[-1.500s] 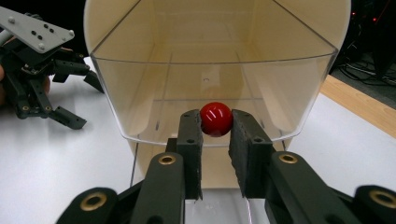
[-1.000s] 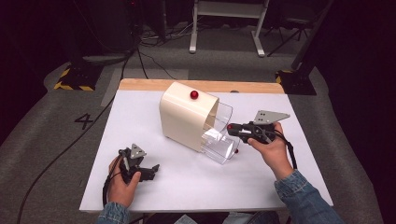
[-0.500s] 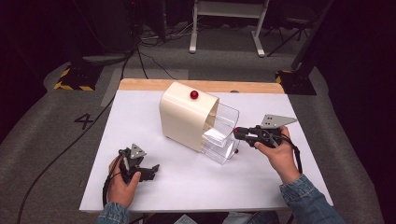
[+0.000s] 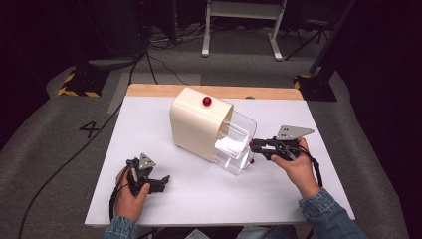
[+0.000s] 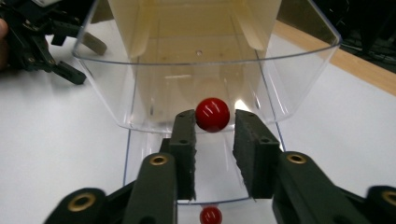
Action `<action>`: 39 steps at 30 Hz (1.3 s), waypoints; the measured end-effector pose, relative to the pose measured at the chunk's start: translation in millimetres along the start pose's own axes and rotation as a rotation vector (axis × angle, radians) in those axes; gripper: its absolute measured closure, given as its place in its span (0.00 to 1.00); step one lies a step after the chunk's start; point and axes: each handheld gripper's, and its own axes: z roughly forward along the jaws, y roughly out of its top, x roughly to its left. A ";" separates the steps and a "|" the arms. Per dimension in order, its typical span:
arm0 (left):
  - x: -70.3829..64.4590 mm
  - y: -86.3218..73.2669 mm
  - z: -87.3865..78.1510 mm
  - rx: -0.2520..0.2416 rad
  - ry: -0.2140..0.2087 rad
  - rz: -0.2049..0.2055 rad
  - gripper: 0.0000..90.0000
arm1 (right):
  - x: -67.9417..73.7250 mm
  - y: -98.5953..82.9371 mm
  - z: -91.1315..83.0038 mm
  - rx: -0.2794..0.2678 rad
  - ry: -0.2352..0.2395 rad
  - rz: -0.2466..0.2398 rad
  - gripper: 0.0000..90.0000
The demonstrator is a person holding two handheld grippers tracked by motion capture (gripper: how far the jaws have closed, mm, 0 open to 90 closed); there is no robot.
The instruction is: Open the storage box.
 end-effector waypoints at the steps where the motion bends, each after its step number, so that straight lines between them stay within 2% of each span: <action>1: -0.2 -0.1 0.3 -0.004 0.001 -0.002 0.11 | -0.5 -1.1 0.2 0.005 -0.003 0.000 0.75; 6: -0.1 0.0 0.1 0.000 0.000 -0.002 0.11 | -1.8 -6.7 -2.1 0.016 -0.009 0.012 0.70; 16: -0.1 0.1 0.5 -0.003 -0.004 -0.009 0.11 | -2.5 -10.2 -23.5 0.015 -0.043 0.021 0.61; 25: -0.4 0.1 0.1 -0.004 0.003 -0.006 0.11 | -5.3 -12.4 -54.7 0.026 -0.086 0.041 0.40; 28: -0.2 0.1 -1.4 -0.005 0.005 -0.001 0.12 | -7.8 -17.8 -64.3 0.050 -0.104 0.041 0.36; 30: 0.8 -0.6 -3.6 -0.024 0.013 -0.014 0.19 | -10.3 -23.2 -69.5 0.070 -0.115 0.046 0.33; 31: 0.8 -0.9 -5.0 -0.003 0.012 -0.032 0.21 | -11.7 -26.2 -72.2 0.073 -0.124 0.051 0.33; 32: 2.2 -1.8 -6.5 0.000 -0.001 -0.008 0.19 | -13.3 -29.6 -74.9 0.078 -0.132 0.054 0.32; 34: 2.3 -1.8 -8.7 0.019 0.000 0.002 0.19 | -16.6 -37.2 -79.5 0.094 -0.143 0.065 0.30; 37: 1.5 -2.9 -11.4 0.034 -0.003 0.003 0.18 | -19.6 -45.3 -84.7 0.109 -0.156 0.076 0.30; 39: 1.5 -4.1 -13.0 0.039 -0.004 0.003 0.18 | -24.0 -57.5 -92.4 0.124 -0.173 0.092 0.29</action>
